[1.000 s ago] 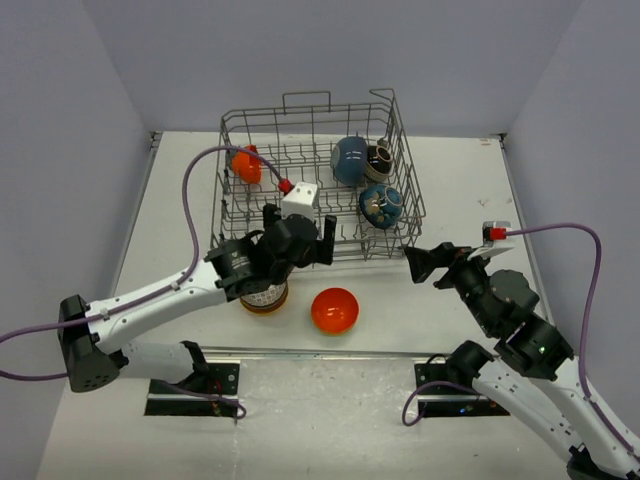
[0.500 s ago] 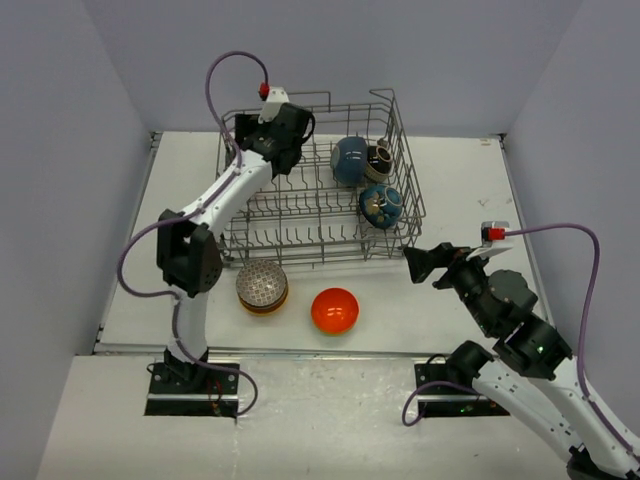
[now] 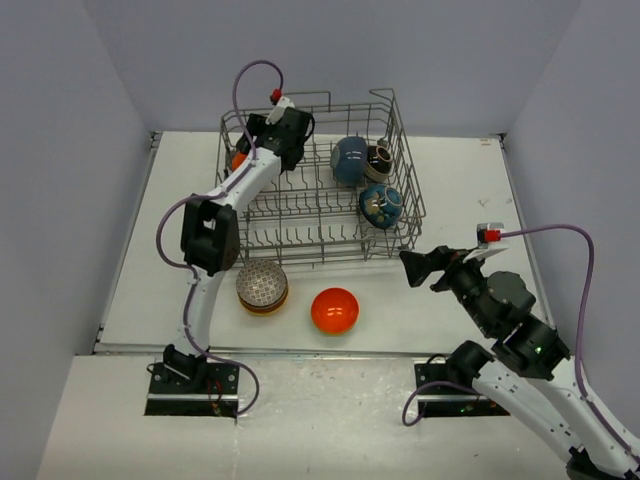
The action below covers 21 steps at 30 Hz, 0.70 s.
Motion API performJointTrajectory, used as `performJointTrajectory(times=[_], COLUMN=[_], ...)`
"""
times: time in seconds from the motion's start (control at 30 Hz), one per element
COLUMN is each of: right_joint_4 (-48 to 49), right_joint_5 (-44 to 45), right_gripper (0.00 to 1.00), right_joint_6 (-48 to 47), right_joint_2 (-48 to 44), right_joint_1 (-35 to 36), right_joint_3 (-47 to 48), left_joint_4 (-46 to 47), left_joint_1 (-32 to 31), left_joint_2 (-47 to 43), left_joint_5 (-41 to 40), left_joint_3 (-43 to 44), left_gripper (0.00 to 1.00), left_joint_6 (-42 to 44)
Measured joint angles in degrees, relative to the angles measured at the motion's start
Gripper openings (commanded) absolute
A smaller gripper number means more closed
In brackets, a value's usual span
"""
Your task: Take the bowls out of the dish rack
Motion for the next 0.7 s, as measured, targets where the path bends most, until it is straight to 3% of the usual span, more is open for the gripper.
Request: performJointTrajectory(times=[0.3,0.47,0.63,0.7], right_joint_4=[0.2,0.4,0.4,0.4], right_joint_5=[-0.2,-0.3,-0.3,-0.3], right_gripper=[0.99,0.99,0.99,0.99], right_joint_6=[0.0,0.0,0.0,0.0], right_joint_2=[0.0,0.0,0.0,0.0], right_joint_1=[0.0,0.0,0.0,0.0], right_joint_3=[-0.3,-0.3,-0.3,-0.3], left_joint_4=[0.8,1.1,2.0,2.9], left_joint_1=[0.9,1.6,2.2,2.3], left_joint_2=[4.2,4.4,4.4,4.4], left_joint_5=[-0.4,-1.6,-2.7,-2.9], left_joint_3=[-0.3,-0.8,-1.4,-2.0], left_gripper=[0.58,0.34,0.32,0.26], left_joint_6=[0.0,-0.6,0.6,1.9])
